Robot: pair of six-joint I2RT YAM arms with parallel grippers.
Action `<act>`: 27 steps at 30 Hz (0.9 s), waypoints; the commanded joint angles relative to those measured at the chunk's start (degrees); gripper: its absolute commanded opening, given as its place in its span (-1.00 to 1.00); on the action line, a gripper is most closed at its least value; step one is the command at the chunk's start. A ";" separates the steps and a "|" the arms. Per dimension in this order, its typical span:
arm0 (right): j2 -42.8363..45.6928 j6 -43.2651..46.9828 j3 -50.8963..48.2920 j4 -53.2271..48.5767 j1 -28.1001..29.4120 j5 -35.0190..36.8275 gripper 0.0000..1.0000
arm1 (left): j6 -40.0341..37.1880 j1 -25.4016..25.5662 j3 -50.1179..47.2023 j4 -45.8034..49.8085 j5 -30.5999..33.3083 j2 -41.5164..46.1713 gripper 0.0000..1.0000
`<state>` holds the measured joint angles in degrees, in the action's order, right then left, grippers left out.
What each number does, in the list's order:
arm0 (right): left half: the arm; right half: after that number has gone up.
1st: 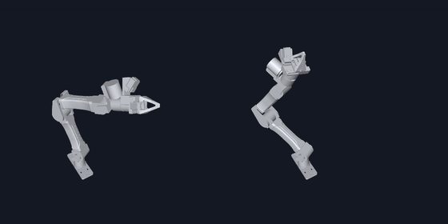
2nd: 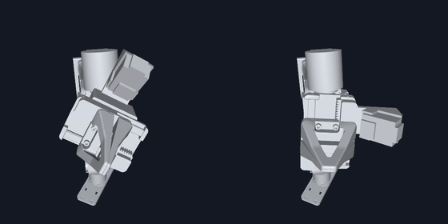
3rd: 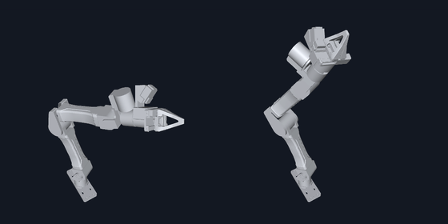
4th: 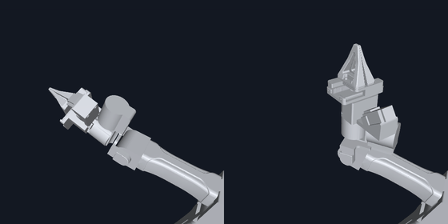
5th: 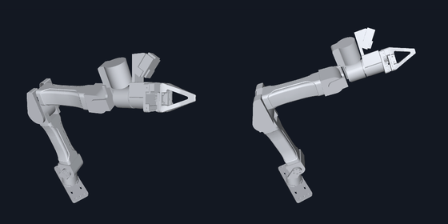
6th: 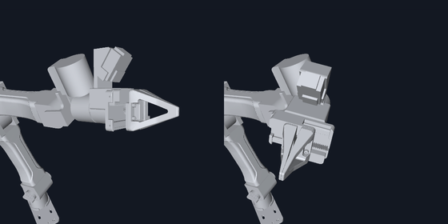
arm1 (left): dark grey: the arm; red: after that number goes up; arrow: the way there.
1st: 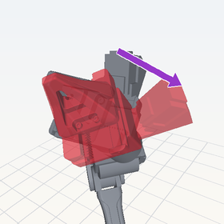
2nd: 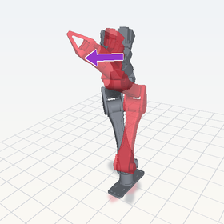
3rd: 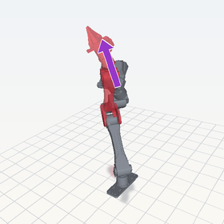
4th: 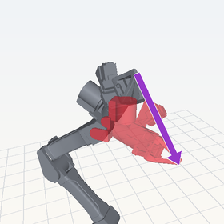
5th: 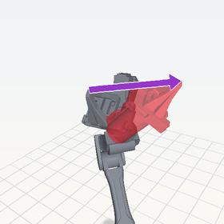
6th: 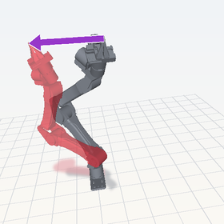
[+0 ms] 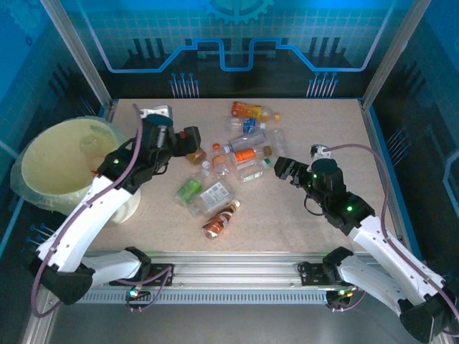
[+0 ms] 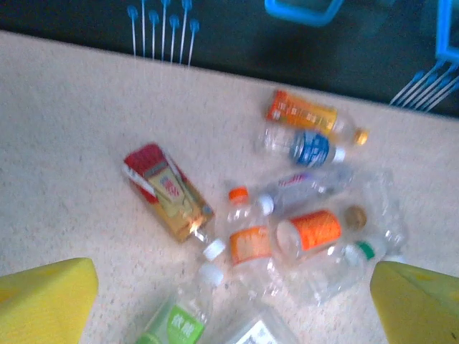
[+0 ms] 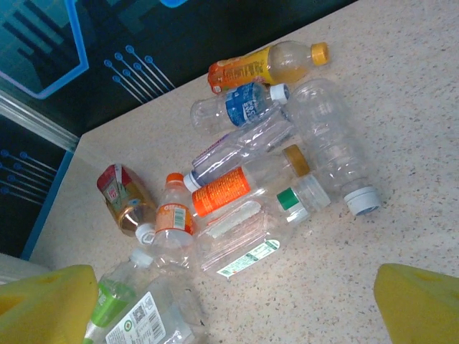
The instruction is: Put the plastic bottles in the bin
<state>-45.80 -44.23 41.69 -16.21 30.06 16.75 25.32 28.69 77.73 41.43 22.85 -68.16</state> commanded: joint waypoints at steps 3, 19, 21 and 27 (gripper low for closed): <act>2.38 -0.97 -1.00 0.61 -0.93 2.19 0.99 | -1.74 0.32 -3.09 8.88 -6.69 -6.85 0.98; 1.05 -0.66 1.02 -4.62 -1.15 1.20 1.00 | -8.93 -5.98 -10.94 6.27 -17.76 -22.95 0.98; 0.94 -0.49 1.20 -4.78 -1.18 1.15 0.99 | -10.15 -6.53 -10.68 5.43 -19.56 -24.73 0.98; 1.04 -0.66 1.20 -5.10 -1.24 1.26 0.99 | -10.47 -8.21 -9.89 2.81 -19.43 -29.64 0.97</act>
<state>-44.99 -44.64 41.25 -20.18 29.54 17.76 16.25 21.89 67.07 45.71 4.97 -95.85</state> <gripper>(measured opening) 0.997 0.986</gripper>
